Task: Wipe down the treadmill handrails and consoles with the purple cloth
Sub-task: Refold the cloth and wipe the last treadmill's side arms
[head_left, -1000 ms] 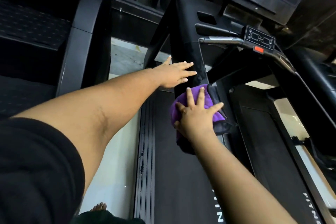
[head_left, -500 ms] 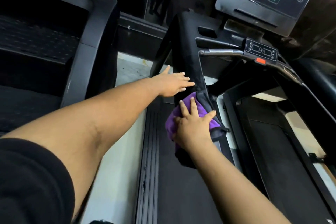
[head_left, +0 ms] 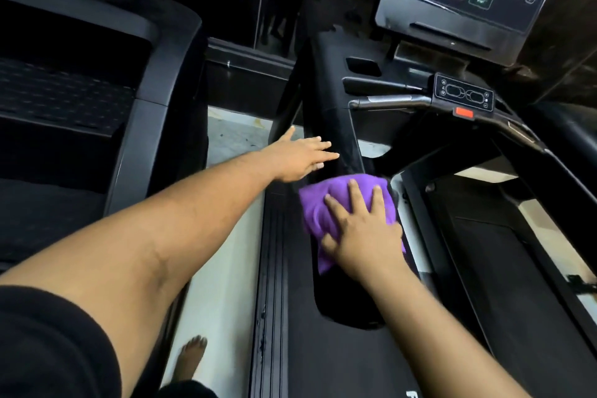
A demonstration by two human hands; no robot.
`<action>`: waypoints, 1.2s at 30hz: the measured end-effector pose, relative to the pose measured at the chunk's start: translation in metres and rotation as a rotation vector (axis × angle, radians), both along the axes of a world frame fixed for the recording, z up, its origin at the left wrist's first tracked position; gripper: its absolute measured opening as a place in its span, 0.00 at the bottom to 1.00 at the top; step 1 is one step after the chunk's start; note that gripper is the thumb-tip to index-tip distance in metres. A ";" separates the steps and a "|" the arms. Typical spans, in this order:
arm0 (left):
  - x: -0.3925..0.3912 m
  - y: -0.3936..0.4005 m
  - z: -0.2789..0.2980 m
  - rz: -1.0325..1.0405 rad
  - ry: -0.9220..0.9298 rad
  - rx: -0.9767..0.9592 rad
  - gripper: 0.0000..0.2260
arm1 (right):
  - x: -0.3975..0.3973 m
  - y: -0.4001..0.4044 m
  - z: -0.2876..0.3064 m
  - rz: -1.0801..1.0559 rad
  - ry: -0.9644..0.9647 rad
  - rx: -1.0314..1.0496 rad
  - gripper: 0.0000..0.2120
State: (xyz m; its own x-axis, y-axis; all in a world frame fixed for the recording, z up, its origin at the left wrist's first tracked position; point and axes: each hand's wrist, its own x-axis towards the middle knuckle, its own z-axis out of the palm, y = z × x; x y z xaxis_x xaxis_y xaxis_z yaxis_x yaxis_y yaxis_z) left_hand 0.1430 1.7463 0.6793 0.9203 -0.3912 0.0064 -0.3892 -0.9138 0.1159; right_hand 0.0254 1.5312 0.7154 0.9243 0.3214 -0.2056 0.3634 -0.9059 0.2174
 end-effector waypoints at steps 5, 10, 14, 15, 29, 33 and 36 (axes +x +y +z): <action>0.031 0.017 -0.016 0.002 0.013 -0.099 0.24 | -0.004 -0.007 -0.002 0.036 -0.021 -0.061 0.37; 0.074 0.023 -0.016 0.010 0.033 -0.263 0.24 | 0.114 0.060 0.001 -0.042 -0.003 -0.049 0.37; 0.100 0.041 -0.022 0.027 0.057 -0.381 0.23 | 0.099 0.061 -0.006 0.019 -0.067 -0.153 0.35; 0.103 0.048 -0.026 0.016 0.059 -0.362 0.23 | 0.079 0.051 -0.008 0.062 -0.101 -0.161 0.34; 0.124 0.061 -0.043 -0.030 0.043 -0.316 0.23 | 0.097 0.090 -0.038 0.377 -0.043 -0.582 0.31; 0.127 0.064 -0.045 -0.056 0.047 -0.303 0.23 | 0.048 0.050 -0.024 0.427 0.021 -0.411 0.33; 0.133 0.061 -0.038 -0.061 0.031 -0.287 0.23 | 0.094 0.061 -0.015 0.301 -0.023 -0.266 0.31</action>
State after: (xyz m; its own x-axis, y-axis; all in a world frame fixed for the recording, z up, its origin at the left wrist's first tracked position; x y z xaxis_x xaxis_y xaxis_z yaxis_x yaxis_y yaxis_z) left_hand 0.2764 1.8077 0.6415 0.8967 -0.4319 0.0970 -0.4346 -0.8172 0.3785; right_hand 0.1194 1.5924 0.7005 0.8025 0.5169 -0.2982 0.5960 -0.6709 0.4411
